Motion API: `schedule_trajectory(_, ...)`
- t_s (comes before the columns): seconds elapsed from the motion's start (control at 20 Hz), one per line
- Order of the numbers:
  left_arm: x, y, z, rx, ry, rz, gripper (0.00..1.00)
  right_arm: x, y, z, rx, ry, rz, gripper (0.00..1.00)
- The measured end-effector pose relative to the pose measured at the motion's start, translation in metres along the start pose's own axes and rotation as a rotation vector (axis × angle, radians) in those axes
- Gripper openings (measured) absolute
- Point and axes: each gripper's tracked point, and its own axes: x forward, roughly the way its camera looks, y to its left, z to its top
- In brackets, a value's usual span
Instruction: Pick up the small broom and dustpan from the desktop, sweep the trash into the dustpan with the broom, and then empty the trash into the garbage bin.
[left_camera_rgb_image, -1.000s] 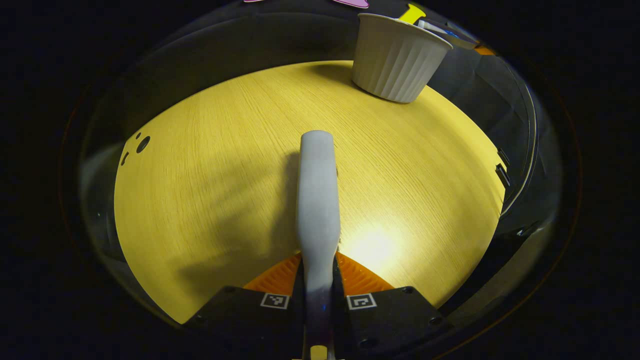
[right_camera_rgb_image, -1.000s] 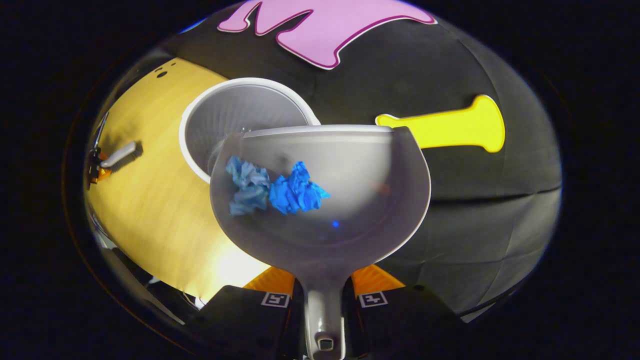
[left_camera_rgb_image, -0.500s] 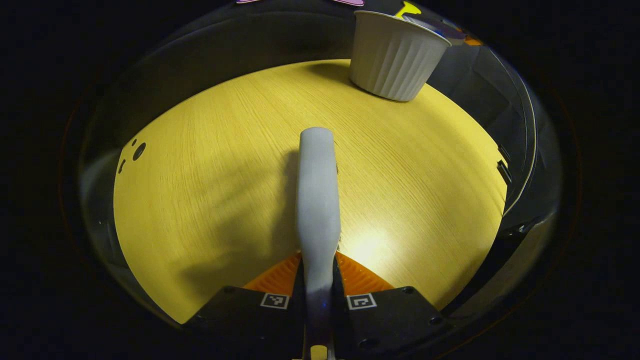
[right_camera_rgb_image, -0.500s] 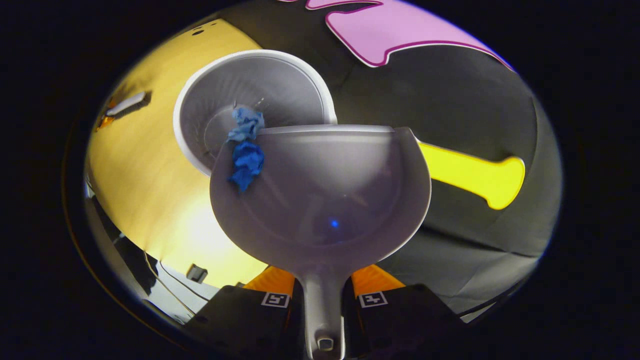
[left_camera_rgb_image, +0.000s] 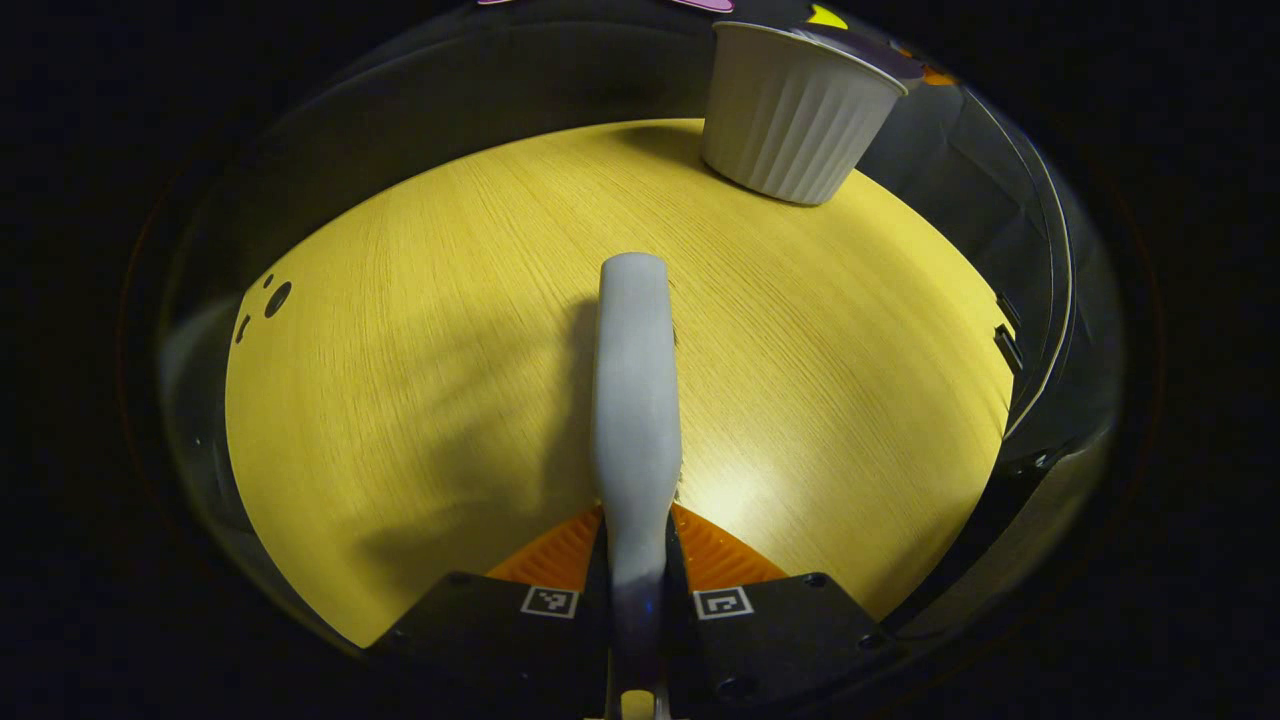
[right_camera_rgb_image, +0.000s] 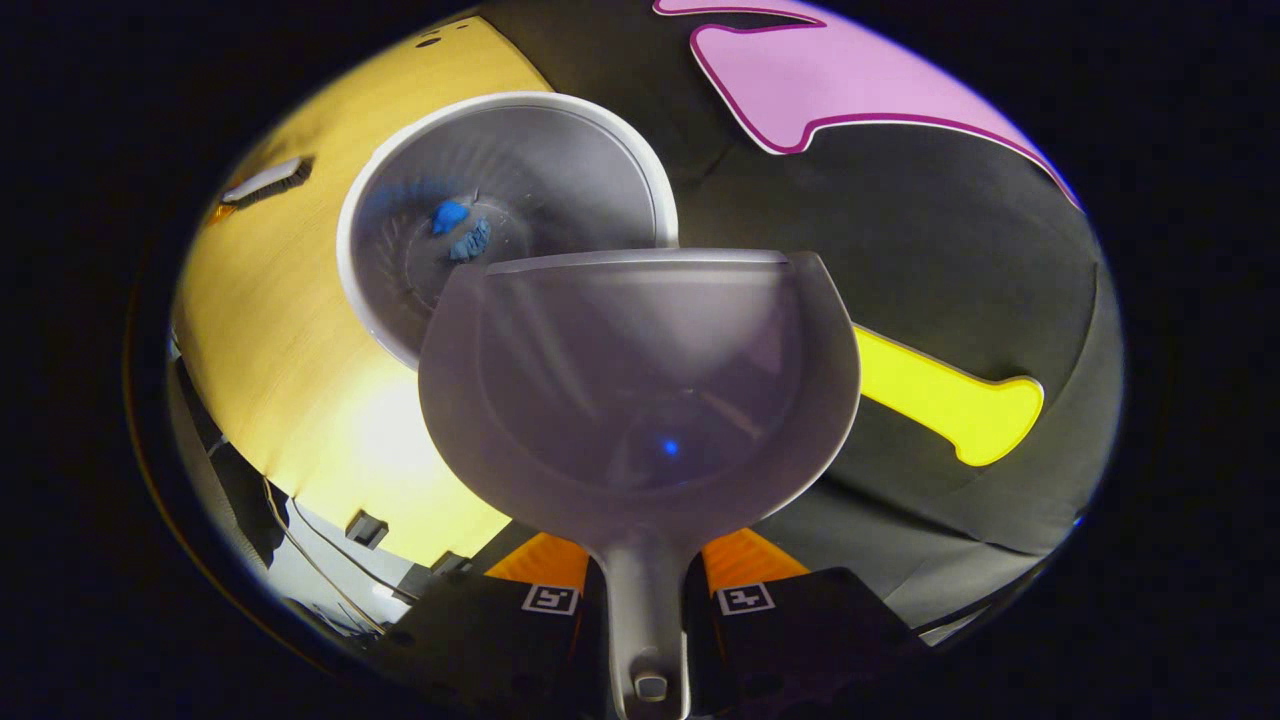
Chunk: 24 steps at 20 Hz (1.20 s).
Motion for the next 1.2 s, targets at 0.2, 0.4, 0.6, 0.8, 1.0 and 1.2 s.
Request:
schedule_trajectory(0.2,0.000,0.002,-0.002,-0.016,0.004,0.017,0.28,-0.004,0.011,-0.002,0.185,-0.111,0.042,0.35)
schedule_trajectory(0.4,-0.001,0.003,-0.003,-0.023,0.009,0.036,0.28,-0.024,0.025,-0.007,0.408,-0.243,0.109,0.35)
schedule_trajectory(0.6,-0.001,0.003,-0.003,-0.037,0.011,0.048,0.28,-0.048,0.049,-0.007,0.597,-0.398,0.193,0.35)
schedule_trajectory(0.8,-0.001,0.005,-0.004,-0.059,0.007,0.071,0.28,-0.074,0.085,-0.014,0.680,-0.485,0.258,0.35)
schedule_trajectory(1.0,-0.002,0.006,-0.005,-0.101,0.004,0.095,0.28,-0.093,0.144,-0.021,0.720,-0.521,0.355,0.35)
schedule_trajectory(1.2,-0.003,0.007,-0.006,-0.100,0.013,0.113,0.28,-0.097,0.222,-0.011,0.727,-0.515,0.478,0.30)
